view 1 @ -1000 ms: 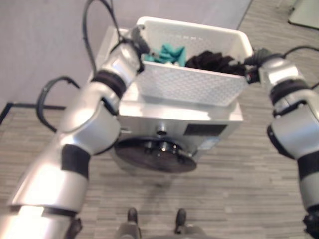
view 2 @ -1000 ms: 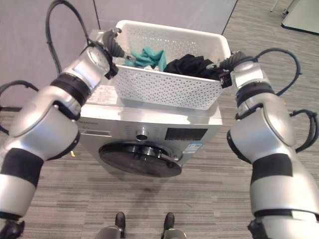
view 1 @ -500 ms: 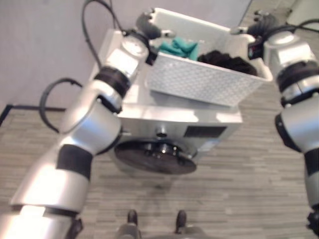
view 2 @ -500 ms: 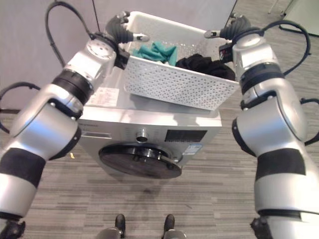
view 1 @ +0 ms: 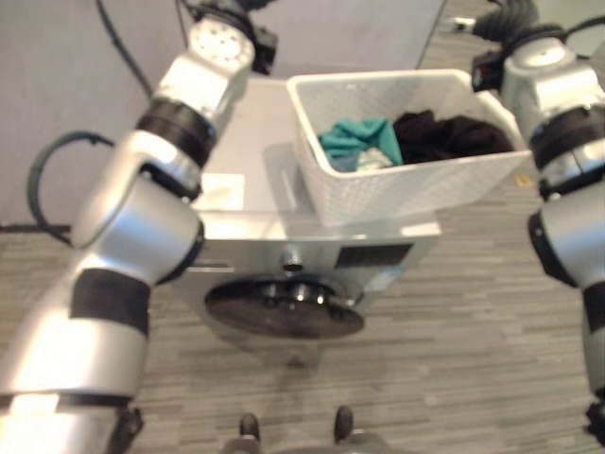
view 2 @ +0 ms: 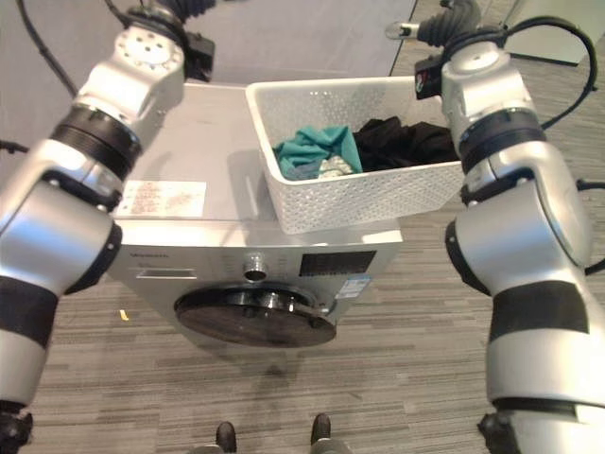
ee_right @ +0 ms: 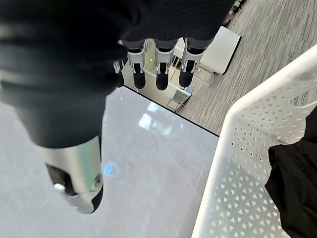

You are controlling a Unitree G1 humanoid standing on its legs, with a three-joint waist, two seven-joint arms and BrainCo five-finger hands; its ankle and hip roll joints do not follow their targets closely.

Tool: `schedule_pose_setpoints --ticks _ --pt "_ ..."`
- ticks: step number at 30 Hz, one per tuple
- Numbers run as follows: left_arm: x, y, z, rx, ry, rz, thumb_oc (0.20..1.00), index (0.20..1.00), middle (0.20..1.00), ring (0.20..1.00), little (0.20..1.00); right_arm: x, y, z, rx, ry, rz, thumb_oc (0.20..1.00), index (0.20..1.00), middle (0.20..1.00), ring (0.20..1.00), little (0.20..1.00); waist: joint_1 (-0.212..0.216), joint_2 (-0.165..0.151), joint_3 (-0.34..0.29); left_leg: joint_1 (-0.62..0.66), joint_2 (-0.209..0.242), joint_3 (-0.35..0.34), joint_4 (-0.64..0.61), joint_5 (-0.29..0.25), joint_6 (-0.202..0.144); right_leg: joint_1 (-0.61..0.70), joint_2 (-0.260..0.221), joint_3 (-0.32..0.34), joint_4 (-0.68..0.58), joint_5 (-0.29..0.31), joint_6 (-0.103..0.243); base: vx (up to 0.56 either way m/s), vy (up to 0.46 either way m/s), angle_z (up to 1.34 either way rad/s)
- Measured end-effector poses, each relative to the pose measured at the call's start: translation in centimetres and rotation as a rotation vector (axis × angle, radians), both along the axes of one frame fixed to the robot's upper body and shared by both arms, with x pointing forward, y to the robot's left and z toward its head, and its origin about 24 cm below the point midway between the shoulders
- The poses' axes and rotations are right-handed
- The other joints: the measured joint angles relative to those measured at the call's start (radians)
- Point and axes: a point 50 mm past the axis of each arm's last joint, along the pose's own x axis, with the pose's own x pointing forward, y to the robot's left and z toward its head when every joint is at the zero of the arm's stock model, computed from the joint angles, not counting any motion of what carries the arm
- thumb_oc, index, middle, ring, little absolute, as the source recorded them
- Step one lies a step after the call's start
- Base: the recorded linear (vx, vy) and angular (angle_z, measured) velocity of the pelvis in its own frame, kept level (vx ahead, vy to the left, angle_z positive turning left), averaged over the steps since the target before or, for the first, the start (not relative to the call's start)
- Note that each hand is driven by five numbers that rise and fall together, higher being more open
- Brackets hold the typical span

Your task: Grab the laundry basket,head to the washer,open it,put in the laundry and shut it.

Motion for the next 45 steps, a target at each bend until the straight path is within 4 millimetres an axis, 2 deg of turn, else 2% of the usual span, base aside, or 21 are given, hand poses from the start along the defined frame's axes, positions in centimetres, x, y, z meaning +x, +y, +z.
schedule_pose_setpoints --ticks 9,14,19,21,23,24,25,26,27,28,29,31,32,33,34,37,38,39,41,43,45 --pt "0.2 -2.5 -1.1 0.088 0.018 -0.031 1.0 1.0 1.0 1.0 1.0 0.1 0.4 -0.1 -0.005 0.004 0.024 1.0 1.0 1.0 1.0 1.0 0.009 0.0 0.0 0.009 0.001 0.004 0.0 0.0 0.0 0.008 0.002 0.006 -0.003 0.0 0.0 0.0 -0.018 -0.01" --pt "-1.5 -5.8 0.5 0.093 -0.101 -0.153 1.0 1.0 1.0 1.0 1.0 -0.6 0.0 1.7 -0.003 -0.099 0.026 1.0 1.0 1.0 1.0 1.0 0.006 0.0 -0.001 0.008 0.002 0.003 0.0 0.0 0.0 0.009 0.003 0.008 -0.007 0.0 0.0 0.01 -0.021 0.0" --pt "-6.9 -10.1 2.8 0.103 -0.398 -0.418 1.0 1.0 1.0 1.0 1.0 -3.3 -2.7 5.2 0.028 -0.322 0.0 1.0 1.0 1.0 1.0 1.0 0.009 0.0 -0.001 0.011 0.001 -0.002 -0.006 0.0 0.0 0.014 0.004 0.005 -0.008 0.0 0.0 0.0 -0.038 0.02" --pt "-8.6 -9.9 2.5 0.083 -0.467 -0.491 1.0 1.0 1.0 1.0 1.0 -4.3 -3.3 5.1 0.03 -0.39 0.011 1.0 1.0 1.0 1.0 1.0 0.006 0.006 -0.004 0.026 0.001 -0.002 -0.008 0.0 0.0 0.027 0.006 0.005 -0.009 0.0 0.0 -0.02 -0.044 -0.04" --pt "-11.4 -7.2 1.3 0.084 -0.571 -0.542 1.0 1.0 1.0 1.0 1.0 -6.7 -3.0 4.4 0.022 -0.507 0.1 1.0 1.0 1.0 1.0 1.0 0.007 0.029 -0.011 0.045 0.002 -0.009 -0.028 0.003 -0.001 0.035 0.012 0.003 -0.009 0.0 0.0 -0.04 -0.075 -0.03" --pt "-13.0 -4.6 0.4 0.094 -0.617 -0.526 1.0 1.0 1.0 1.0 1.0 -8.8 -3.0 4.2 -0.014 -0.58 0.133 1.0 1.0 1.0 1.0 1.0 0.011 0.047 -0.01 0.056 0.0 -0.03 -0.035 0.007 0.0 0.045 0.016 -0.006 -0.009 -0.001 0.0 -0.06 -0.084 0.12" --pt "-16.6 -0.5 -1.4 0.177 -0.693 -0.493 1.0 1.0 1.0 1.0 1.0 -13.4 -3.1 3.3 -0.135 -0.689 0.172 1.0 1.0 1.0 1.0 1.0 0.013 0.069 0.001 0.057 0.001 -0.074 -0.033 0.011 0.001 0.053 0.014 -0.023 -0.01 -0.004 0.0 0.01 -0.045 0.03" --pt "-18.2 2.7 -3.2 0.176 -0.698 -0.415 1.0 1.0 1.0 1.0 1.0 -15.3 -4.0 2.2 -0.182 -0.738 0.153 1.0 1.0 1.0 1.0 1.0 0.023 0.086 -0.01 0.082 0.003 -0.07 -0.06 0.011 0.001 0.058 0.015 -0.009 -0.01 -0.012 -0.008 -0.06 -0.071 0.0" --pt "-18.1 4.9 -4.5 0.139 -0.661 -0.329 1.0 1.0 1.0 1.0 1.0 -16.1 -5.8 0.7 -0.177 -0.732 0.071 1.0 1.0 1.0 1.0 1.0 0.039 0.091 -0.015 0.102 0.004 -0.065 -0.066 0.01 -0.003 0.078 0.019 -0.005 -0.01 -0.021 0.004 0.01 -0.093 0.01" --pt "-19.0 9.9 -7.4 0.169 -0.526 -0.13 1.0 1.0 1.0 1.0 1.0 -18.5 -9.4 -3.7 -0.207 -0.609 -0.091 1.0 1.0 1.0 1.0 1.0 0.058 0.091 -0.017 0.12 0.007 -0.069 -0.074 0.009 -0.006 0.097 0.022 -0.015 -0.01 -0.029 0.013 0.06 -0.081 0.13" --pt "-19.6 13.2 -9.7 0.128 -0.427 0.022 1.0 1.0 1.0 1.0 1.0 -19.0 -10.9 -6.7 -0.155 -0.527 -0.155 1.0 1.0 1.0 1.0 1.0 0.064 0.09 -0.018 0.119 0.004 -0.077 -0.068 -0.003 -0.008 0.098 0.021 -0.019 -0.001 -0.046 0.024 0.01 -0.076 0.11" --pt "-23.1 19.8 -15.3 -0.038 -0.259 0.372 1.0 1.0 1.0 1.0 1.0 -21.8 -11.8 -13.5 0.047 -0.441 -0.241 1.0 1.0 1.0 1.0 1.0 0.059 0.081 -0.019 0.106 0.004 -0.076 -0.03 -0.023 -0.015 0.098 0.018 -0.025 0.012 -0.063 0.02 0.03 -0.055 -0.03" --pt "-24.2 21.7 -17.1 -0.091 -0.206 0.493 1.0 1.0 1.0 1.0 1.0 -22.7 -12.5 -15.9 0.101 -0.386 -0.3 1.0 1.0 1.0 1.0 1.0 0.062 0.077 -0.034 0.089 0.003 -0.077 -0.024 -0.035 -0.018 0.091 0.014 -0.025 0.012 -0.08 0.03 0.07 -0.063 0.08" --pt "-28.6 25.2 -20.9 -0.103 -0.039 0.736 1.0 1.0 1.0 1.0 1.0 -24.9 -13.6 -21.0 0.179 -0.205 -0.403 1.0 1.0 1.0 1.0 1.0 0.066 0.072 -0.033 0.083 0.003 -0.079 -0.031 -0.041 -0.02 0.096 0.013 -0.027 -0.01 -0.085 0.033 -0.01 -0.062 0.11" --pt "-31.1 26.2 -23.0 -0.105 0.053 0.846 1.0 1.0 1.0 1.0 1.0 -26.5 -14.5 -23.0 0.203 -0.133 -0.473 1.0 1.0 1.0 1.0 1.0 0.064 0.071 -0.027 0.075 0.004 -0.08 -0.03 -0.045 -0.014 0.09 0.01 -0.027 -0.012 -0.084 0.032 -0.02 -0.062 0.14" --pt "-33.5 26.8 -27.5 -0.222 0.158 0.984 1.0 1.0 1.0 1.0 1.0 -29.1 -16.2 -26.2 0.281 -0.058 -0.631 1.0 1.0 1.0 1.0 1.0 0.091 0.066 -0.037 0.054 0.003 -0.095 -0.021 -0.043 -0.016 0.09 0.008 -0.049 -0.01 -0.082 0.029 -0.01 -0.068 0.22" --pt "-35.1 26.4 -31.5 -0.288 0.32 1.037 1.0 1.0 1.0 1.0 1.0 -30.1 -16.0 -28.5 0.345 -0.009 -0.678 1.0 1.0 1.0 1.0 1.0 0.094 0.069 -0.04 0.052 0.005 -0.107 -0.022 -0.039 -0.018 0.093 0.011 -0.061 -0.01 -0.083 0.029 -0.04 -0.067 0.24" --pt "-35.5 26.2 -33.6 -0.321 0.403 1.049 1.0 1.0 1.0 1.0 1.0 -30.5 -16.0 -29.7 0.377 0.023 -0.698 1.0 1.0 1.0 1.0 1.0 0.101 0.068 -0.039 0.049 0.007 -0.109 -0.022 -0.034 -0.024 0.091 0.013 -0.064 -0.01 -0.082 0.028 -0.04 -0.065 0.19" --pt "-35.7 25.7 -36.6 -0.372 0.533 1.054 1.0 1.0 1.0 1.0 1.0 -30.7 -15.5 -31.2 0.431 0.062 -0.713 1.0 1.0 1.0 1.0 1.0 0.107 0.072 -0.043 0.047 0.009 -0.12 -0.022 -0.026 -0.029 0.093 0.016 -0.075 -0.01 -0.08 0.026 -0.04 -0.057 0.17" --pt "-34.6 23.7 -41.3 -0.487 0.697 1.005 1.0 1.0 1.0 1.0 1.0 -29.9 -13.3 -33.7 0.552 0.088 -0.674 1.0 1.0 1.0 1.0 1.0 0.105 0.063 -0.038 0.034 0.011 -0.134 -0.02 -0.016 -0.033 0.093 0.019 -0.09 -0.01 -0.08 0.025 -0.05 -0.046 0.21" --pt "-33.2 21.4 -43.9 -0.567 0.814 0.927 1.0 1.0 1.0 1.0 1.0 -28.4 -10.9 -36.0 0.622 0.202 -0.583 1.0 1.0 1.0 1.0 1.0 0.105 0.051 -0.031 0.033 0.011 -0.139 -0.022 -0.008 -0.034 0.092 0.019 -0.095 -0.01 -0.078 0.022 -0.06 -0.019 0.09"
